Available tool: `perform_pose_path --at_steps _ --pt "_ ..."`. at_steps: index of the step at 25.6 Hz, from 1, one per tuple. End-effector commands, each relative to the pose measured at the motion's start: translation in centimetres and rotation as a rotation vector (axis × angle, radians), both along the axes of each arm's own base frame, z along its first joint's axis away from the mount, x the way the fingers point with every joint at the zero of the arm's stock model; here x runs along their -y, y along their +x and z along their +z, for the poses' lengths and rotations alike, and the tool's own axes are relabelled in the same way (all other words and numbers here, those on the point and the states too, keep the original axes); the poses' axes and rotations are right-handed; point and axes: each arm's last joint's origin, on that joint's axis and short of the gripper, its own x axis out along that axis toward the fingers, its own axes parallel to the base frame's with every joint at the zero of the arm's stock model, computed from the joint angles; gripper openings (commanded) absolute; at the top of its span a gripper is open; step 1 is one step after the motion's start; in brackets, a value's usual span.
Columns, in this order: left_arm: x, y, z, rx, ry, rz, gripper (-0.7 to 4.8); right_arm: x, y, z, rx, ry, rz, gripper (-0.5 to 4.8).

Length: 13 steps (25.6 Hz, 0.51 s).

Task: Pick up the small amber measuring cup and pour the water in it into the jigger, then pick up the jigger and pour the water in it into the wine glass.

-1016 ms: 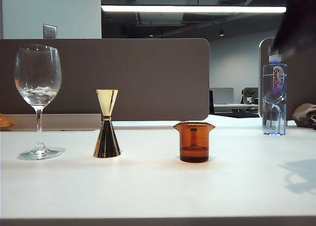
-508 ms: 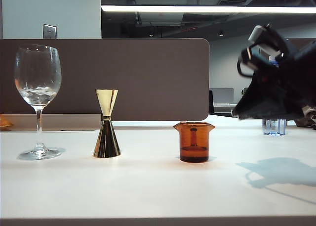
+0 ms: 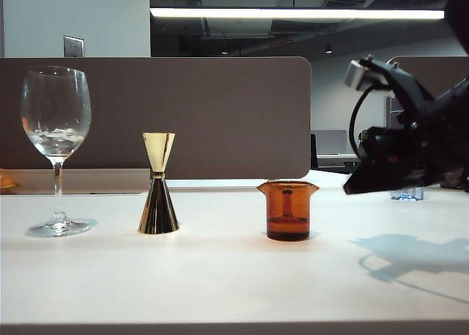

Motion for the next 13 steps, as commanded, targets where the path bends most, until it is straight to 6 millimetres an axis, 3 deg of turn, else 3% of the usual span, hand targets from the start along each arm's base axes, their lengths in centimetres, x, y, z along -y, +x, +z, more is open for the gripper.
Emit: perform_pose_path --at_steps 1,13 --pt "0.0 0.0 0.1 0.006 -0.003 0.000 -0.02 -0.3 0.4 -0.3 0.013 0.018 0.031 1.11" --pt "0.0 0.0 0.1 0.006 -0.003 0.000 -0.02 -0.7 0.6 -1.5 -0.038 0.050 0.117 2.64"
